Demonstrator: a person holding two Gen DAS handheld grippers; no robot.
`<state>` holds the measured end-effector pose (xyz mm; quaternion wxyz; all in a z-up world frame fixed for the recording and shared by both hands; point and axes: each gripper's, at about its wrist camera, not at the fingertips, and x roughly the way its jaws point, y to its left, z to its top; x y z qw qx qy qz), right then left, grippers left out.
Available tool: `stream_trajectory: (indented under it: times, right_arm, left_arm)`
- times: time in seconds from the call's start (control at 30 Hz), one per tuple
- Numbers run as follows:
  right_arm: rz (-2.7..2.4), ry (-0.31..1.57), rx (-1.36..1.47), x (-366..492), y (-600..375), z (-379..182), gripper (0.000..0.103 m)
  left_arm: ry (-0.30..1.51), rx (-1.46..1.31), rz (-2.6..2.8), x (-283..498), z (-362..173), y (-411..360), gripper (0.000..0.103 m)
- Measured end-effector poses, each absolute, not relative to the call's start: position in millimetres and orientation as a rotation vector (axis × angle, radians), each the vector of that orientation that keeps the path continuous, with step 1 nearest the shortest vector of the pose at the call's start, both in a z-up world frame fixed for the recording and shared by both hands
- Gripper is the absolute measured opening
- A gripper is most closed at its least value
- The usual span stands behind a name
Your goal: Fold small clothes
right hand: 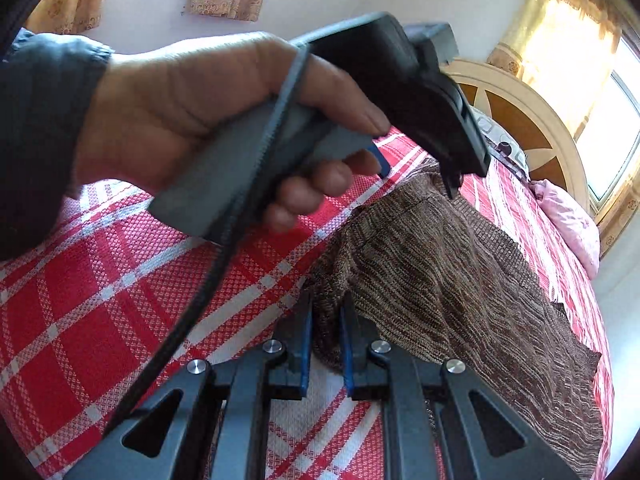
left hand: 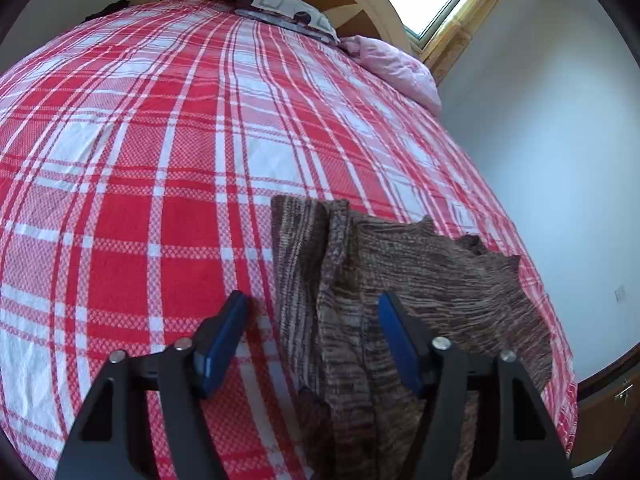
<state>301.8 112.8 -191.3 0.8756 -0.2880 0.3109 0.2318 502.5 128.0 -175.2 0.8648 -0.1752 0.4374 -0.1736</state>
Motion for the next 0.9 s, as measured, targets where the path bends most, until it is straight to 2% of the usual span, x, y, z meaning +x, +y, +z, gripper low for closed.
stream_trajectory:
  times: [0.07, 0.1, 0.13, 0.2, 0.5, 0.9]
  right_arm:
    - [0.487, 0.651, -0.594, 301, 112, -191, 0.012]
    - [0.489, 0.651, -0.59, 302, 112, -191, 0.012]
    - [0.49, 0.65, -0.588, 302, 112, -191, 0.011]
    - [0.492, 0.649, -0.586, 301, 111, -191, 0.011]
    - [0.541, 0.642, -0.43, 307, 74, -164, 0.009]
    - [0.491, 0.581, -0.244, 304, -5, -126, 0.009]
  left_arm:
    - [0.91, -0.372, -0.381, 505, -173, 129, 0.047]
    - [0.926, -0.387, -0.396, 507, -175, 130, 0.027]
    - [0.934, -0.396, -0.394, 509, -178, 131, 0.016]
    - [0.925, -0.423, -0.406, 509, -179, 134, 0.01]
    - [0.853, -0.531, -0.424, 495, -158, 143, 0.008]
    - [0.768, -0.555, -0.488, 485, -107, 106, 0.007]
